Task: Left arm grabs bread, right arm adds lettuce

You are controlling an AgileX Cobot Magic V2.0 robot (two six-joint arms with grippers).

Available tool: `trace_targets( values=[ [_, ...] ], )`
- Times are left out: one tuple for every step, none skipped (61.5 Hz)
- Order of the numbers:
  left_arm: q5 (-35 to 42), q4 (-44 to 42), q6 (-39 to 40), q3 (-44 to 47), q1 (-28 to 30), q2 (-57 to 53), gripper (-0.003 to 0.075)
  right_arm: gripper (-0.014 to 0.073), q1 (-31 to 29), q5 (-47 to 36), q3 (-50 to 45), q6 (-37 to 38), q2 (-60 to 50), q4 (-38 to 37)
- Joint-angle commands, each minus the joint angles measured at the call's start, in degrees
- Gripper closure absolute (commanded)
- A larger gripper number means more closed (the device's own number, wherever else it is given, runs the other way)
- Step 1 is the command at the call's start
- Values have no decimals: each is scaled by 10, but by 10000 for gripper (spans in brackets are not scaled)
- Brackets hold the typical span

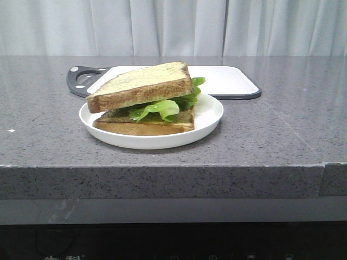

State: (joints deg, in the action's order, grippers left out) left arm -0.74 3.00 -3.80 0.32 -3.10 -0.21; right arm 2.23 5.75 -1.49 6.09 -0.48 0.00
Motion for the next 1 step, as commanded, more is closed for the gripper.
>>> trace_targets(
  values=[
    [47,5,1,3,1,-10,741,711,-4,-48,1,-4,-13,-7]
  ],
)
